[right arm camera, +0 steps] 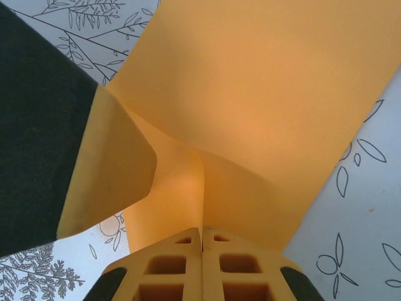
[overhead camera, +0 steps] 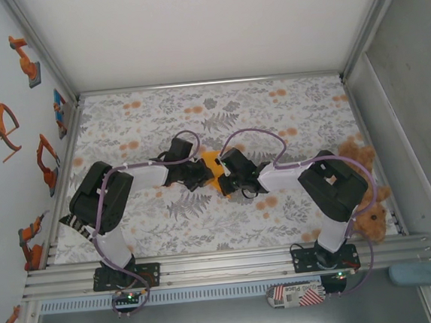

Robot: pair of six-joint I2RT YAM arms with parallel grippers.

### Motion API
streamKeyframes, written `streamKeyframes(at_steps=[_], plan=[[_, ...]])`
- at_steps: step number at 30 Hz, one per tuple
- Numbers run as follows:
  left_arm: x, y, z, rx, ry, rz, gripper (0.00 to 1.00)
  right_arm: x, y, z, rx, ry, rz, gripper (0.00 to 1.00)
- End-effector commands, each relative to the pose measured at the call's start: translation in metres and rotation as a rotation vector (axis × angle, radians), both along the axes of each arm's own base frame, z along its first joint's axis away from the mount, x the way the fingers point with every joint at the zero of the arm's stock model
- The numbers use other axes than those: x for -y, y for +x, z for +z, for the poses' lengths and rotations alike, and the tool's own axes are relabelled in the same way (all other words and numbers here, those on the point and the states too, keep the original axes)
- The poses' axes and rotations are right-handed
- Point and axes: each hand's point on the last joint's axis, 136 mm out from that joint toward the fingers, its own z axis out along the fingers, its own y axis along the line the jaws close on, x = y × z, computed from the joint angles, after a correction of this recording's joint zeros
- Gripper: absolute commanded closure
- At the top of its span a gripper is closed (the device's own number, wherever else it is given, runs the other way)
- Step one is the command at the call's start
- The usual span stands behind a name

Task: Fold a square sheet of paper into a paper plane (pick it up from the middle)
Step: Third fold the triangle at the center of the table.

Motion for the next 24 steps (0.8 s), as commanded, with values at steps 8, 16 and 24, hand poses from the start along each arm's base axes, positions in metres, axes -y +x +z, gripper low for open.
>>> streamKeyframes(at_steps=[8, 16, 24], plan=[[-0.008, -0.010, -0.018, -0.035, 0.067, -0.022, 0.94, 0.011, -0.002, -0.016, -0.036, -0.046, -0.027, 1.00], [-0.008, -0.008, -0.020, -0.037, 0.075, -0.027, 0.94, 0.010, -0.002, -0.016, -0.037, -0.043, -0.026, 1.00], [-0.008, 0.015, 0.014, 0.049, 0.062, -0.031, 0.91, 0.008, 0.000, -0.009, -0.025, -0.031, -0.022, 1.00]])
